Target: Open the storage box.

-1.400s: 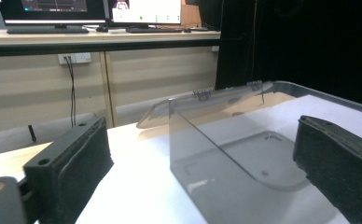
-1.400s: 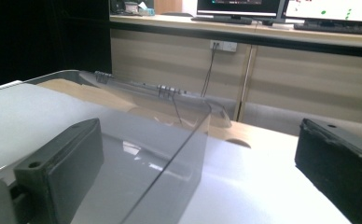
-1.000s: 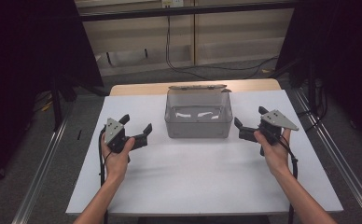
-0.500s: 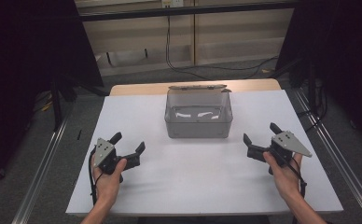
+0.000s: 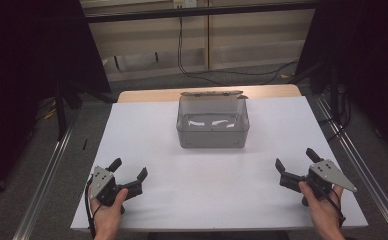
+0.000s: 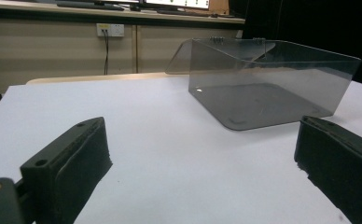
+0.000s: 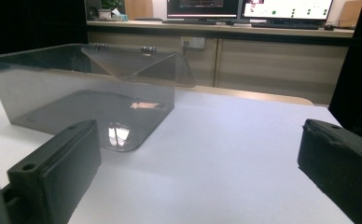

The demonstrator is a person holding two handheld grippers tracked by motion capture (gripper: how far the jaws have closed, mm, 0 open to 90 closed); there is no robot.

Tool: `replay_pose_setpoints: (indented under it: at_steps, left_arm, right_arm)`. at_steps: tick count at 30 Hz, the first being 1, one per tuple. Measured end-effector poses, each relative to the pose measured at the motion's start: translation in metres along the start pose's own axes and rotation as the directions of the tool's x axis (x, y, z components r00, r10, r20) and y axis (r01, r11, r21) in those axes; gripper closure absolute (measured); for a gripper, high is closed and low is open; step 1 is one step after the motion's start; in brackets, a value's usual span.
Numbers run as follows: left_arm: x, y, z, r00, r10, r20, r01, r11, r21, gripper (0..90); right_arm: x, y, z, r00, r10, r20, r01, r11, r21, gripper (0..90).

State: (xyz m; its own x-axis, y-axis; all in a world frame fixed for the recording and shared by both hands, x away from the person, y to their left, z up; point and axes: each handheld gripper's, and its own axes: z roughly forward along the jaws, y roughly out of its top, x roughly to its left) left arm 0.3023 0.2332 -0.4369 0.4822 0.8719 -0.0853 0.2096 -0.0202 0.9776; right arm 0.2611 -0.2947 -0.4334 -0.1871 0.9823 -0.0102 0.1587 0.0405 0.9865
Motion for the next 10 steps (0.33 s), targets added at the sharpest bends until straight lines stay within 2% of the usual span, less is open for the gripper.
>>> replay_pose_setpoints:
  at_steps: [4, 5, 7, 8, 10]
  left_arm:
    - [-0.0011, -0.0010, -0.0018, 0.9999, -0.012, 0.010, 0.012, 0.9999, 0.008, 3.0]
    - [-0.0002, -0.0004, -0.0009, 0.9997, -0.023, 0.007, 0.023, 0.9997, 0.002, 3.0]
    - [0.0015, -0.0010, -0.0008, 0.9999, -0.014, -0.010, 0.014, 0.9999, 0.002, 3.0]
    - [0.0021, -0.0020, -0.0003, 0.9996, -0.026, -0.012, 0.026, 0.9997, 0.001, 3.0]
    - [0.0040, -0.0030, -0.0003, 0.9995, -0.031, -0.011, 0.031, 0.9994, 0.016, 3.0]
  right_arm:
    - [-0.0022, -0.0026, -0.0037, 0.9998, -0.016, 0.014, 0.016, 1.000, -0.011, 0.0]
    - [-0.0026, -0.0030, -0.0033, 0.9998, -0.012, 0.017, 0.012, 1.000, -0.011, 0.0]
    - [-0.0037, -0.0041, -0.0015, 0.9998, 0.003, 0.020, -0.002, 1.000, -0.010, 0.0]
    - [-0.0040, -0.0045, -0.0005, 0.9997, 0.002, 0.024, -0.002, 1.000, -0.007, 0.0]
    - [-0.0039, -0.0045, 0.0005, 0.9997, 0.005, 0.025, -0.005, 1.000, -0.010, 0.0]
